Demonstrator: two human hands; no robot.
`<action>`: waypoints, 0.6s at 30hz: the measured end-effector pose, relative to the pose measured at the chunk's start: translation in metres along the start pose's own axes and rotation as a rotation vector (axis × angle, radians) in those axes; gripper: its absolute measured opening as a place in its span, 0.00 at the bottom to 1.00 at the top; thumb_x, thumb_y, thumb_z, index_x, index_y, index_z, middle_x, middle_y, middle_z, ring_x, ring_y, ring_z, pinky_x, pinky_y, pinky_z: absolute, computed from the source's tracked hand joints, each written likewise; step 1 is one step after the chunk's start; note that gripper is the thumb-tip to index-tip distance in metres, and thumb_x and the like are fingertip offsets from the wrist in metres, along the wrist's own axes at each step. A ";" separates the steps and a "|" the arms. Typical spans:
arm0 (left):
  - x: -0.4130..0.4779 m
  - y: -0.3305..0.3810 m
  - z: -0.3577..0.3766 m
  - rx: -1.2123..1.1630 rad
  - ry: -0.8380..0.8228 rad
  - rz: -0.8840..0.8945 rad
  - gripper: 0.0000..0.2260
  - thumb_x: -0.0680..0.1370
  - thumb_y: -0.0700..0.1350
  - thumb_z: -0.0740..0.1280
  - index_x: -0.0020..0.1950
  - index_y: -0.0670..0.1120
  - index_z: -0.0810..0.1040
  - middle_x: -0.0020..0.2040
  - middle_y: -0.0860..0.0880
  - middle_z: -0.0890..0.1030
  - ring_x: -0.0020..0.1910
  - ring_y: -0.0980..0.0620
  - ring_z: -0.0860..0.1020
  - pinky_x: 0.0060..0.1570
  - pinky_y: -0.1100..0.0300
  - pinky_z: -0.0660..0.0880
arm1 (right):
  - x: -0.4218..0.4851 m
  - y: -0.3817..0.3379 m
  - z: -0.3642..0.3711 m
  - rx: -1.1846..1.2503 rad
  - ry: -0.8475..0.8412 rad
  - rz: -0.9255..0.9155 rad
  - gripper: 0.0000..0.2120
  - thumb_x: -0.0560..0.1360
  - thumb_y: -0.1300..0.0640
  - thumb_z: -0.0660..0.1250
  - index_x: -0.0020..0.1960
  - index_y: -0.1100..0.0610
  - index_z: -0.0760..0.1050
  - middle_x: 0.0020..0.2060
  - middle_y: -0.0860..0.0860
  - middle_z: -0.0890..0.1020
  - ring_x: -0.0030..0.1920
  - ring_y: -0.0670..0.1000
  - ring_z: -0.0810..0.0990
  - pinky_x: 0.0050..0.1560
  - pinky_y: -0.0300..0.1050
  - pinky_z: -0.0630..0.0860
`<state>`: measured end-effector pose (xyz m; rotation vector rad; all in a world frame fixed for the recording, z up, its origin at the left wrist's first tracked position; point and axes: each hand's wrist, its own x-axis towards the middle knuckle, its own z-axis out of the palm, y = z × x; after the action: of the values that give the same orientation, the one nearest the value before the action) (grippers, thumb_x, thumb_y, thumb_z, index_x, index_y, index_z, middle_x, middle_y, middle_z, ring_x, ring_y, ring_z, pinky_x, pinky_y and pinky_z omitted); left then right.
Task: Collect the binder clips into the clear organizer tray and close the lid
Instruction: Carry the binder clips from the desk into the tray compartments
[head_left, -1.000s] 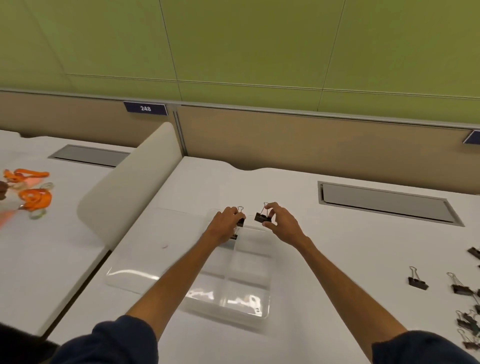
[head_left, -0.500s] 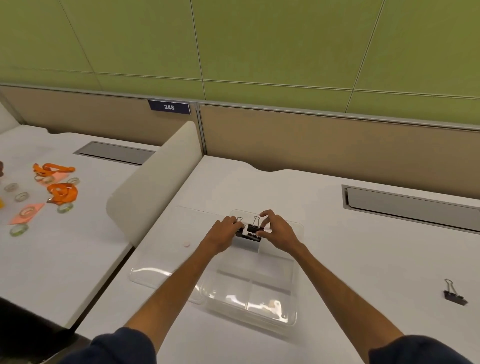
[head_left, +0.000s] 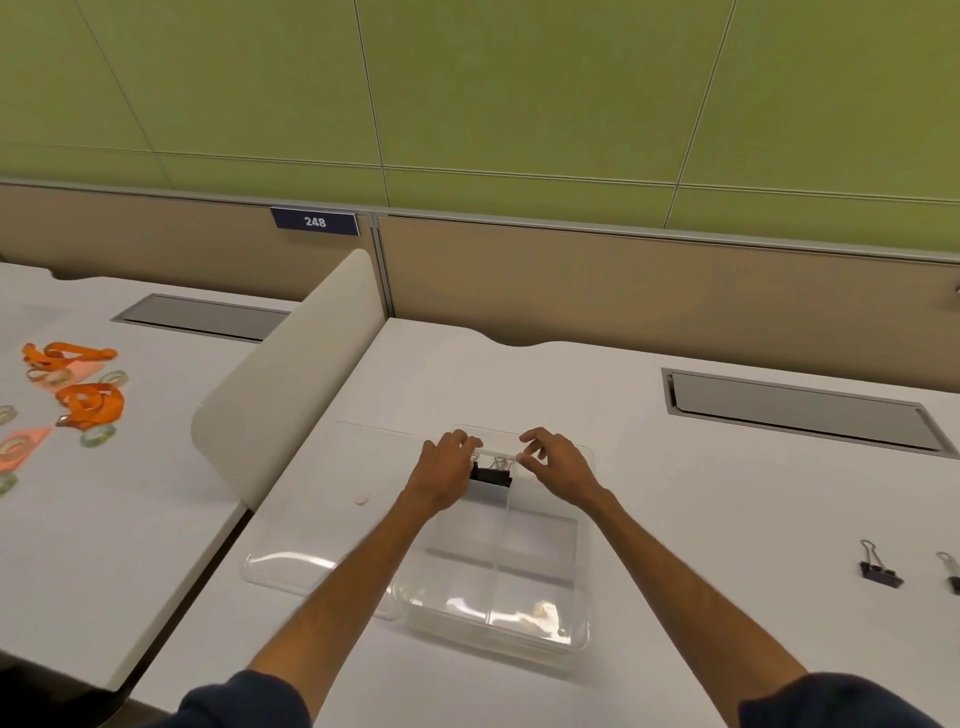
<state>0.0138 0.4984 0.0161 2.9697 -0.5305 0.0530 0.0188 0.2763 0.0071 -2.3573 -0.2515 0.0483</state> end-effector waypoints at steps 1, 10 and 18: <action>0.002 0.004 -0.001 -0.005 0.004 0.006 0.18 0.80 0.40 0.58 0.70 0.47 0.68 0.66 0.46 0.70 0.64 0.45 0.69 0.54 0.51 0.67 | -0.002 0.003 -0.004 0.005 0.017 0.013 0.12 0.77 0.48 0.67 0.59 0.50 0.74 0.46 0.42 0.82 0.47 0.46 0.74 0.48 0.44 0.71; 0.021 0.067 0.007 -0.089 -0.011 0.107 0.17 0.81 0.48 0.57 0.70 0.46 0.65 0.64 0.47 0.72 0.61 0.46 0.71 0.55 0.49 0.70 | -0.037 0.043 -0.044 0.037 0.145 0.146 0.09 0.78 0.52 0.64 0.58 0.51 0.75 0.42 0.43 0.80 0.46 0.48 0.77 0.47 0.46 0.73; 0.031 0.153 0.027 -0.006 -0.045 0.127 0.16 0.83 0.52 0.53 0.68 0.49 0.68 0.61 0.49 0.73 0.62 0.48 0.70 0.57 0.47 0.63 | -0.087 0.090 -0.095 0.072 0.192 0.295 0.08 0.78 0.55 0.63 0.56 0.52 0.76 0.43 0.48 0.82 0.40 0.48 0.80 0.43 0.41 0.72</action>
<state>-0.0097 0.3419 0.0090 2.9336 -0.7232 -0.0042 -0.0411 0.1316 0.0092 -2.2898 0.1888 -0.0265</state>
